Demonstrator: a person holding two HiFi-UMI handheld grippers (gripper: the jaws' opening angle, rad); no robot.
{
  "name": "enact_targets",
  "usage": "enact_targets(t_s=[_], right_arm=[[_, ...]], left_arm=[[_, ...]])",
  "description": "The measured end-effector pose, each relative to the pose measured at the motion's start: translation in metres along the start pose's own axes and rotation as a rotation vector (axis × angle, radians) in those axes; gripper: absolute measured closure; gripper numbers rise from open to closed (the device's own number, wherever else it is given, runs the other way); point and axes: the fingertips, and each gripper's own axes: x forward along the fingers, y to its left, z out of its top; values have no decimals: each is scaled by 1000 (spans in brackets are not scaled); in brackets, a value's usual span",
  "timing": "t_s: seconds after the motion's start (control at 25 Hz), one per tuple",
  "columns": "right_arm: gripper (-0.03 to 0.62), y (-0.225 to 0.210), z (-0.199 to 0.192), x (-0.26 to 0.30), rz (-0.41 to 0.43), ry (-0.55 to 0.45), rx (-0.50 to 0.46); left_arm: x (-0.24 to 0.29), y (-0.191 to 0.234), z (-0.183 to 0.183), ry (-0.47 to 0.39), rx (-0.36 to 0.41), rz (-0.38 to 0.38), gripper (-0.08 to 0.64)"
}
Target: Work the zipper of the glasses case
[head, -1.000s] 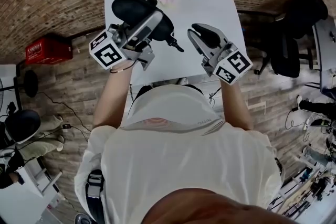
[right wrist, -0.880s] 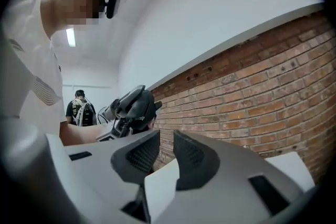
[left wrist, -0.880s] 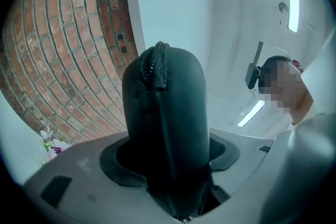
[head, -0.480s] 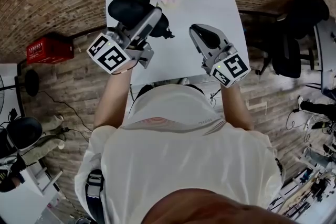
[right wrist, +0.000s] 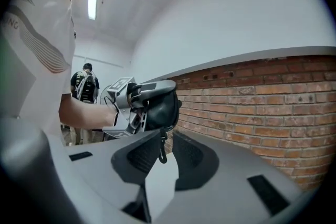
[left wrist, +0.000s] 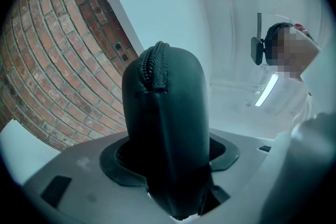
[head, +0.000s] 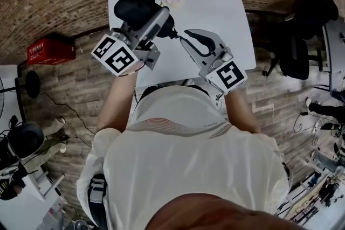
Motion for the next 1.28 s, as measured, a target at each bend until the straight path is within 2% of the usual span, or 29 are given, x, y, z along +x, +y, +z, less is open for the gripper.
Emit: enact_targets(t_s=[0.2, 0.36, 0.76, 0.96, 1.16, 1.28], right_arm=[[459, 11, -3, 8, 28, 37, -59], [459, 12, -9, 11, 31, 65, -68], [465, 11, -23, 11, 62, 109, 39], [485, 10, -17, 13, 64, 75, 10], [520, 8, -23, 14, 60, 110, -57], [528, 7, -27, 12, 45, 130, -37]], left_arm=[[2, -5, -5, 23, 28, -8, 271], [4, -8, -10, 42, 42, -14, 272], [7, -11, -20, 80, -12, -56, 272], [8, -9, -21, 97, -14, -58, 270], [9, -5, -24, 120, -9, -54, 272], [9, -5, -27, 135, 2, -49, 272]])
